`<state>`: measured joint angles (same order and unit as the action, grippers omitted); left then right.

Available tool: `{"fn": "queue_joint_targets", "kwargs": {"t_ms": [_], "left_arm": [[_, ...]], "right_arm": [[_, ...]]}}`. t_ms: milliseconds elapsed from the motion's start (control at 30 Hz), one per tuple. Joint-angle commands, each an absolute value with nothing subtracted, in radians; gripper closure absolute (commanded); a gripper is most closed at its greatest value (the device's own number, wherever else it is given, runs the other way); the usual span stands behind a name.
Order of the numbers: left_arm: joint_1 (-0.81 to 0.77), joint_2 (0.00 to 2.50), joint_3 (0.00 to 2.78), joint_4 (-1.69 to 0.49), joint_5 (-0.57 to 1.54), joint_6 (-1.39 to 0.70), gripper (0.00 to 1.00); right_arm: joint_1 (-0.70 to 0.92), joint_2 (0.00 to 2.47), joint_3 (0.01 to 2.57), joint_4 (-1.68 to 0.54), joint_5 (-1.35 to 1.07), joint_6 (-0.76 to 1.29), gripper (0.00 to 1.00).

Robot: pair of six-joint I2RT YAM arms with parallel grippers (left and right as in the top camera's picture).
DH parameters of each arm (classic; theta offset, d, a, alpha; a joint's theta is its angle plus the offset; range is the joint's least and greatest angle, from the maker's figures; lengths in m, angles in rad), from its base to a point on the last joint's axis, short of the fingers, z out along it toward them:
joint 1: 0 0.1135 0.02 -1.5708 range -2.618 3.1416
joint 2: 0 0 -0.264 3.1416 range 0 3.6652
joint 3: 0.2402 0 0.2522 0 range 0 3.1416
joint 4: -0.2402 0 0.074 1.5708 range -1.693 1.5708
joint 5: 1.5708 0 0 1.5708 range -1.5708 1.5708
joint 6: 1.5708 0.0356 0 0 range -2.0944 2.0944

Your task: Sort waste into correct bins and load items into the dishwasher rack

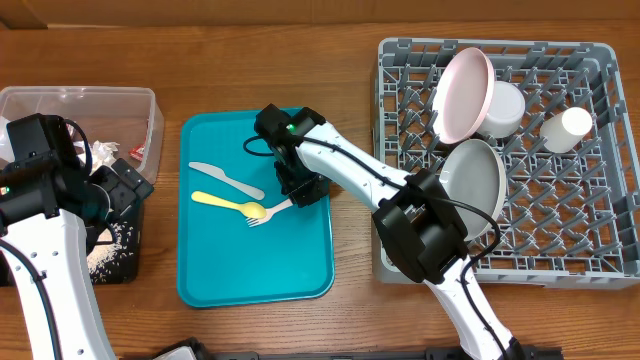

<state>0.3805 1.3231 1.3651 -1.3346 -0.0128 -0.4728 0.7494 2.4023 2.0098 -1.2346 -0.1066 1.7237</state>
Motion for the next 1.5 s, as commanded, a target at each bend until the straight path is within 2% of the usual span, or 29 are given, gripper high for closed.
{"fn": "queue_joint_targets", "kwargs": {"t_ms": [0, 200, 733, 833, 967, 1133, 1233, 1333, 1467], "left_arm": [[0.386, 1.322, 1.362, -1.333, -0.026, -0.487, 0.0], [0.386, 1.322, 1.362, -1.333, -0.026, -0.487, 0.0], [0.386, 1.322, 1.362, -1.333, -0.026, -0.487, 0.0], [0.386, 1.322, 1.362, -1.333, -0.026, -0.487, 0.0], [0.386, 1.322, 1.362, -1.333, -0.026, -0.487, 0.0], [0.386, 1.322, 1.362, -1.333, -0.026, -0.487, 0.0], [0.386, 1.322, 1.362, -1.333, -0.026, -0.487, 0.0], [0.386, 1.322, 1.362, -1.333, -0.026, -0.487, 0.0], [0.386, 1.322, 1.362, -1.333, -0.026, -0.487, 0.0]], "right_arm": [[0.75, 2.429, 2.018, -1.237, -0.114, 1.694, 0.96], [0.744, 2.394, 2.04, -1.236, -0.105, 1.625, 0.96], [0.698, 2.313, 2.348, -1.382, 0.06, 1.046, 0.96], [0.696, 2.313, 2.352, -1.402, 0.082, 1.004, 0.96], [0.696, 2.305, 2.352, -1.447, 0.245, 0.982, 0.96], [0.691, 2.264, 2.352, -1.477, 0.451, 0.786, 0.96], [0.675, 2.231, 2.352, -1.501, 0.561, 0.75, 0.96], [0.629, 2.199, 2.352, -1.51, 0.601, 0.738, 0.95], [0.541, 2.183, 2.352, -1.482, 0.552, 0.616, 0.94]]}}
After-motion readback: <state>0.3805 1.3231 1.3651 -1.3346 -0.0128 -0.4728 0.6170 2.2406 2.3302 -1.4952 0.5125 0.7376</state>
